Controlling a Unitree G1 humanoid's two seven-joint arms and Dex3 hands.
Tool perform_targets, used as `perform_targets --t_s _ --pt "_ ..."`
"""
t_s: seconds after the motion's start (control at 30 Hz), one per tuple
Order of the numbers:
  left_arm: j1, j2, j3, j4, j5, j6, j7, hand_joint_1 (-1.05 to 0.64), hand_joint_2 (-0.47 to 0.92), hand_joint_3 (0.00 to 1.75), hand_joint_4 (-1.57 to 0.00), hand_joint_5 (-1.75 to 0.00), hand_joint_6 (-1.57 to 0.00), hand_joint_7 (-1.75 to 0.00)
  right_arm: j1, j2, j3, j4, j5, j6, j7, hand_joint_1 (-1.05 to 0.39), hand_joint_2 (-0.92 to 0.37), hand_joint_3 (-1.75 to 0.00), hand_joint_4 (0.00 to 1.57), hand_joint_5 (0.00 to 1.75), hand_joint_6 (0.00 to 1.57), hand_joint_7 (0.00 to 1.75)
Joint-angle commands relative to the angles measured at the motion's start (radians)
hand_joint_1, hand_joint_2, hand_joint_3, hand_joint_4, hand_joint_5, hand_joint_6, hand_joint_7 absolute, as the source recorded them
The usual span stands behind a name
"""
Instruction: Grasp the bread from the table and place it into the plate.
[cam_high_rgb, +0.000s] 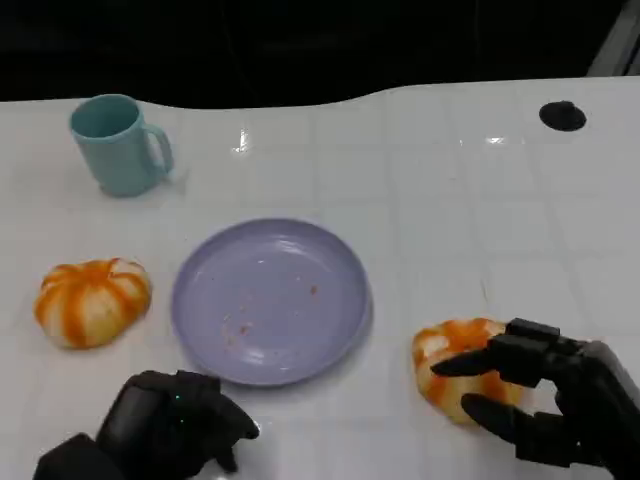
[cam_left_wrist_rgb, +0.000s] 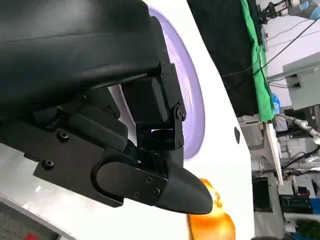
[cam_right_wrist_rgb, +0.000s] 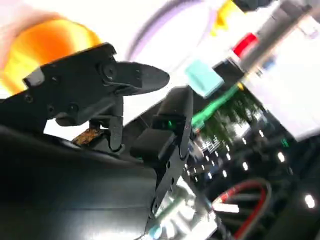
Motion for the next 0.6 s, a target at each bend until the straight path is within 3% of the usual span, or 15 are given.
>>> perform_targets --t_s 0.03,0.33,0.6 --pt "0.008 0.019 0.003 -0.007 -0.004 0.004 -0.008 -1.05 0.92 0.18 -1.2 -1.19 -1.35 -0.61 0.047 -0.068 -0.002 -0.155 -0.003 0.126 0.099 -0.54 -0.92 -0.21 0.32 0.43 0.44 0.09" --pt "0.008 0.018 -0.001 -0.007 0.005 0.005 0.001 -1.05 0.92 0.18 -1.2 -1.19 -1.35 -0.61 0.09 -0.182 -0.002 -0.427 -0.123 0.381 0.28 -0.62 -0.92 -0.13 0.07 0.19 0.21 0.0" --pt "0.01 0.017 -0.004 -0.015 0.019 0.013 0.017 -1.05 0.92 0.2 -1.21 -1.2 -1.35 -0.62 0.04 -0.204 0.055 -0.498 -0.304 0.517 0.31 -0.64 -0.92 -0.06 0.03 0.15 0.18 0.0"
